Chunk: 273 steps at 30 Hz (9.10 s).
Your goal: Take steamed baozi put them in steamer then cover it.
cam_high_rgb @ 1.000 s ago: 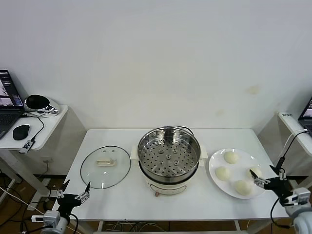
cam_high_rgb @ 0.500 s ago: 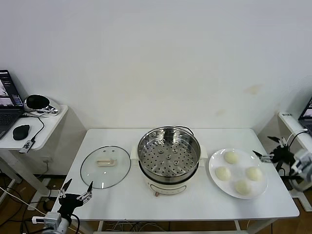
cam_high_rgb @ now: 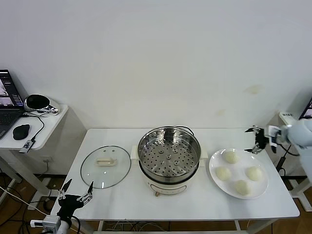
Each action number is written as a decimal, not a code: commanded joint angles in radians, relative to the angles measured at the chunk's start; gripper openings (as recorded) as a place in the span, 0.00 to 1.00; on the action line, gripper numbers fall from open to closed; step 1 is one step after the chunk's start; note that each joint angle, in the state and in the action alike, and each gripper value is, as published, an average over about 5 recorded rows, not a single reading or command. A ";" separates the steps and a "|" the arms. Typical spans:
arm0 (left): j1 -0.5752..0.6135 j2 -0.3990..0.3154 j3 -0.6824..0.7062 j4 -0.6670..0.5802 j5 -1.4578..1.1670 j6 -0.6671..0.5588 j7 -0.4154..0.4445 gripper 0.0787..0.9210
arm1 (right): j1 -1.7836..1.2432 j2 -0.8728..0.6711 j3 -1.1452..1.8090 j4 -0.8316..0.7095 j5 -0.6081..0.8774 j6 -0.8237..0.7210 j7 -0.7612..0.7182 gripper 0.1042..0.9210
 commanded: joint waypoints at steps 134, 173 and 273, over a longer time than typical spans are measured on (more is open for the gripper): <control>0.067 -0.059 0.005 -0.050 0.037 -0.022 -0.033 0.88 | 0.516 0.633 -0.631 -0.281 0.049 0.768 -0.160 0.63; 0.045 -0.046 0.026 -0.032 0.035 0.008 -0.019 0.88 | 0.687 0.303 -0.704 0.076 0.471 0.201 -0.139 0.88; 0.032 -0.044 0.059 0.006 0.038 0.045 -0.007 0.88 | 0.004 0.063 -0.357 0.043 0.096 -0.257 -0.045 0.79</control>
